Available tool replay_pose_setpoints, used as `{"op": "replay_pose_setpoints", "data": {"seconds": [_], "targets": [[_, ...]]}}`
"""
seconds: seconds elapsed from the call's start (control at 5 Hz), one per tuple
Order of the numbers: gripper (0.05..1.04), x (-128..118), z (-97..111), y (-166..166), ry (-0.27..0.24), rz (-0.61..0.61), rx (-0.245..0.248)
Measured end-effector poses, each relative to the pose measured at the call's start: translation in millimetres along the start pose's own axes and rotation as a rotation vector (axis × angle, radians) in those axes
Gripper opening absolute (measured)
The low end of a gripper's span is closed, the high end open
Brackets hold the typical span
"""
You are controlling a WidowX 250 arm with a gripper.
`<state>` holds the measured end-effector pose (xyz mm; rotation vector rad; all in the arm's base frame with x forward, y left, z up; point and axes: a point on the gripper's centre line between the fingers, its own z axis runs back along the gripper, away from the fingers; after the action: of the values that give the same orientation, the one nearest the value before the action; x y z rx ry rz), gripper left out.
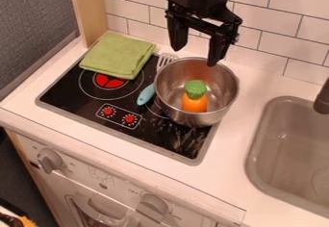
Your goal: Put the blue spatula on the green cloth
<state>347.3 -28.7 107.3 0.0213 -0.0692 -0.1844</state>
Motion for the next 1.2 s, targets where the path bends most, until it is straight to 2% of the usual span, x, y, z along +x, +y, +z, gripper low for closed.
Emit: {"op": "replay_pose_setpoints", "data": {"seconds": [0.2, 0.4, 0.6, 0.8, 1.0, 1.2], "targets": [[1.0, -3, -10, -2, 0.022, 0.007, -0.016], [1.0, -27, 1, 16, -0.07, 0.105, -0.103], [1.0, -58, 21, 46, -0.136, 0.191, -0.121], [1.0, -85, 12, 79, -0.106, 0.262, -0.08], [0.999, -93, -21, 86, -0.004, 0.251, -0.036], [1.0, -95, -44, 82, 0.066, 0.225, 0.009]]}}
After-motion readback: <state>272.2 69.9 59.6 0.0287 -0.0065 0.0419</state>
